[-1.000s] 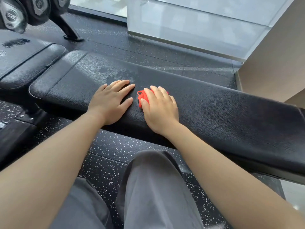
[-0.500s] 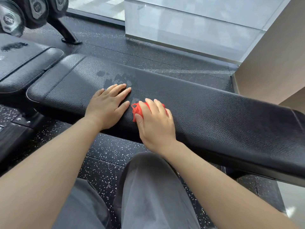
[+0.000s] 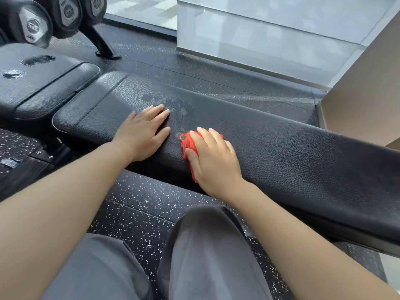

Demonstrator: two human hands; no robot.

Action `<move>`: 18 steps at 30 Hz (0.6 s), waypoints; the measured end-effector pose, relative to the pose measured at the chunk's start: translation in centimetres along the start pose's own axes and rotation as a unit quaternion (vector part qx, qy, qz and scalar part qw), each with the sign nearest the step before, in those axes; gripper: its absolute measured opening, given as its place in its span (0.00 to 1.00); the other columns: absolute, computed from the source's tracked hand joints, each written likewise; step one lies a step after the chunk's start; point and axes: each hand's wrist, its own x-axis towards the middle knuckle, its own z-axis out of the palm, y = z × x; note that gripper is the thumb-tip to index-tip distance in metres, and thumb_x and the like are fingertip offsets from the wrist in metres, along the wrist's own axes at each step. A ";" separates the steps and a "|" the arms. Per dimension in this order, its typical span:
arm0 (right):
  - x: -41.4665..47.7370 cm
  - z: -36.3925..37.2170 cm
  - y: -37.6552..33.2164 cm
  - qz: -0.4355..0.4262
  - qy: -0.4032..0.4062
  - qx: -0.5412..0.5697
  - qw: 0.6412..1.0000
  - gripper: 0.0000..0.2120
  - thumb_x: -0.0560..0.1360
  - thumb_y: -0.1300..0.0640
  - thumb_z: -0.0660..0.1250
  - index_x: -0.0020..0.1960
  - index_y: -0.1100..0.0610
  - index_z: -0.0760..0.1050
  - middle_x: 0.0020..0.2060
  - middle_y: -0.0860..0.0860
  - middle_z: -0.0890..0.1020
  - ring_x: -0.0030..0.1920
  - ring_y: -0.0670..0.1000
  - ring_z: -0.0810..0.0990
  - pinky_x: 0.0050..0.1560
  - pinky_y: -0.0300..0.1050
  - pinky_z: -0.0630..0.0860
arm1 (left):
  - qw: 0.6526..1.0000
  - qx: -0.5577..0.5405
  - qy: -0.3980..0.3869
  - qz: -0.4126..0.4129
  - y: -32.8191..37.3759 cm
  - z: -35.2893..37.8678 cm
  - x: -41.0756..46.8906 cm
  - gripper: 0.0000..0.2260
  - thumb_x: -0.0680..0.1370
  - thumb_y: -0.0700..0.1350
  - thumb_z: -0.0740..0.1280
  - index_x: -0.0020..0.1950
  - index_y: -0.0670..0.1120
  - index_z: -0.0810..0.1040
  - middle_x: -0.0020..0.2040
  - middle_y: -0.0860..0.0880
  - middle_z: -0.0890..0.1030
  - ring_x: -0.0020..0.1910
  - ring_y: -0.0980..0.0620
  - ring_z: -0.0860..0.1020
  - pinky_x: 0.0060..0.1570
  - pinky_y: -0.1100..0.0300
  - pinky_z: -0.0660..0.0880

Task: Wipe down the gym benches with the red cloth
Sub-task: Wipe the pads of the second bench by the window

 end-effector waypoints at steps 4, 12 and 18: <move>4.6 0.4 0.6 -0.004 -0.032 -0.008 0.999 0.23 0.81 0.46 0.48 0.74 0.53 0.58 0.74 0.51 0.60 0.74 0.53 0.55 0.71 0.53 0.55 | 1.000 0.012 0.016 -0.001 -0.3 0.2 0.5 0.29 0.77 0.60 0.47 0.77 0.53 0.55 0.77 0.53 0.54 0.76 0.53 0.52 0.73 0.50 0.52; 13.8 1.9 0.4 0.033 -0.025 -0.005 0.999 0.21 0.81 0.46 0.48 0.70 0.53 0.62 0.70 0.52 0.66 0.71 0.54 0.60 0.68 0.54 0.59 | 1.000 0.019 0.021 -0.005 -0.3 0.5 0.3 0.26 0.80 0.59 0.49 0.77 0.54 0.51 0.78 0.54 0.53 0.76 0.54 0.50 0.74 0.50 0.49; 8.7 0.8 -0.1 0.025 -0.034 -0.005 0.999 0.23 0.81 0.47 0.50 0.74 0.53 0.56 0.74 0.51 0.60 0.74 0.53 0.55 0.70 0.53 0.55 | 1.000 0.008 0.004 -0.014 0.1 0.2 -0.4 0.27 0.80 0.58 0.49 0.77 0.52 0.50 0.78 0.54 0.50 0.76 0.55 0.48 0.74 0.51 0.47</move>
